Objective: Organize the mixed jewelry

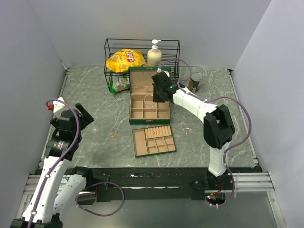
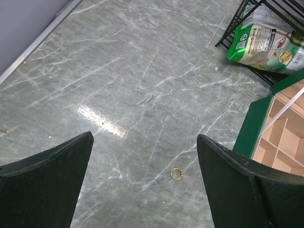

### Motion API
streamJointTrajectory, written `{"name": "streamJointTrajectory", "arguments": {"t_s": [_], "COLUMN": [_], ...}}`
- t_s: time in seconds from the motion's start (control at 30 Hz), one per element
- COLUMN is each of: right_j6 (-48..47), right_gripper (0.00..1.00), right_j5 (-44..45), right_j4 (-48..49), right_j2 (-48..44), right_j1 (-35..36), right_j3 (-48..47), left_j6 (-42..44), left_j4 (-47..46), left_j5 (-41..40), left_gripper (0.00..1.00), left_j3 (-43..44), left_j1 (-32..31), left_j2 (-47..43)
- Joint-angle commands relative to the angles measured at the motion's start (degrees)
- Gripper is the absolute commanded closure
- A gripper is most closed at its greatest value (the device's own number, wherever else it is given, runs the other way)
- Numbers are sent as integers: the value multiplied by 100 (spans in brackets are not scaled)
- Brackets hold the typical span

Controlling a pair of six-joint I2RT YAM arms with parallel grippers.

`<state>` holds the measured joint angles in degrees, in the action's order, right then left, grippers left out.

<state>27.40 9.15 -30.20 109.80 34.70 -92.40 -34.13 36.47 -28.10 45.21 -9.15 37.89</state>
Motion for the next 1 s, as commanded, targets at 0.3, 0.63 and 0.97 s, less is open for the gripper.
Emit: {"name": "streamJointTrajectory", "arguments": {"t_s": [0.3,0.63,0.97], "right_j6": [863,882,802], "right_gripper": [100,100,100], "right_j5": [544,720,825], "right_j4": [374,304,383], "right_j2": [551,1114,1237], "right_j1": [-68,-86,-121], "right_j3": [-304,-823,-700], "left_j6": [73,64,82], "left_j4": [-158,-149,-158], "left_j5": [85,68,85], "left_gripper": [4,4,4], "left_j3": [5,14,14], "left_j1": [18,18,18], "left_j2": [122,140,184]}}
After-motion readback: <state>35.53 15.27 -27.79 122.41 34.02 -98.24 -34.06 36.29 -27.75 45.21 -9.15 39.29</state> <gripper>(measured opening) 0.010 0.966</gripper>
